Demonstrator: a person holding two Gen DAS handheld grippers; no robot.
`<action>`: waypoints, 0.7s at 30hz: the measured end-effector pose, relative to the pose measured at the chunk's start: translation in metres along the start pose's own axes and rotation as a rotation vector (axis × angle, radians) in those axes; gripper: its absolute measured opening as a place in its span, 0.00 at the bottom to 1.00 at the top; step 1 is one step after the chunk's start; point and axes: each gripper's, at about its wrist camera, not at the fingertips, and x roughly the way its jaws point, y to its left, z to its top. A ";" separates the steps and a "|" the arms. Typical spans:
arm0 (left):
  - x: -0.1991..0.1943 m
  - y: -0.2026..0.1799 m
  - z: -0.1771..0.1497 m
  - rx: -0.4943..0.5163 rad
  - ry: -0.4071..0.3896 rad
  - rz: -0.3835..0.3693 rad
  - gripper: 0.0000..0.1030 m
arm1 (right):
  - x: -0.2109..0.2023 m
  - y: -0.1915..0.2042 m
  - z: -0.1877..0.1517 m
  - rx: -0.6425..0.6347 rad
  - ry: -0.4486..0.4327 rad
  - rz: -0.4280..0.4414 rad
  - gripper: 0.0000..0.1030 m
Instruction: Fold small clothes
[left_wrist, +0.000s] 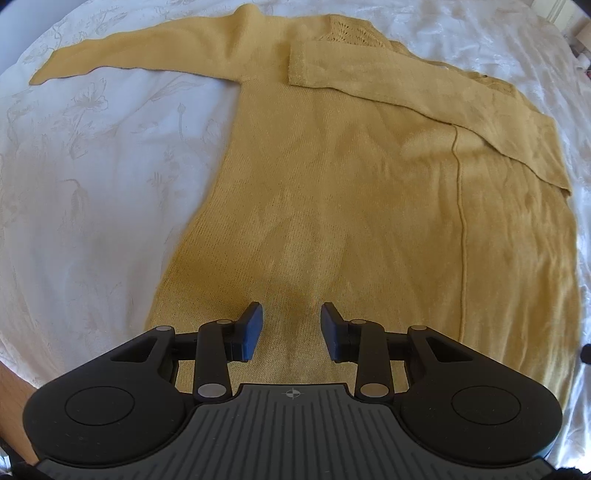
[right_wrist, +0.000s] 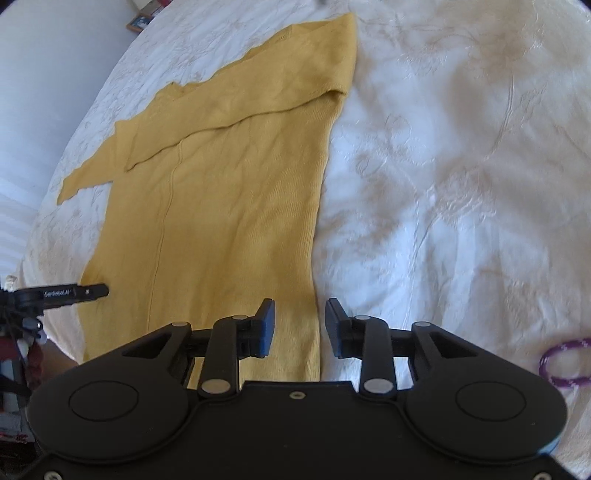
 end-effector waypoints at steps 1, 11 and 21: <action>0.000 -0.001 -0.001 0.002 0.002 -0.001 0.33 | 0.000 0.002 -0.007 -0.013 0.018 0.003 0.41; -0.001 -0.019 -0.006 0.045 0.007 -0.014 0.33 | 0.022 0.019 -0.025 -0.026 0.086 -0.014 0.49; -0.006 -0.024 -0.008 0.037 -0.004 -0.021 0.33 | 0.024 0.014 -0.031 0.001 0.071 -0.087 0.49</action>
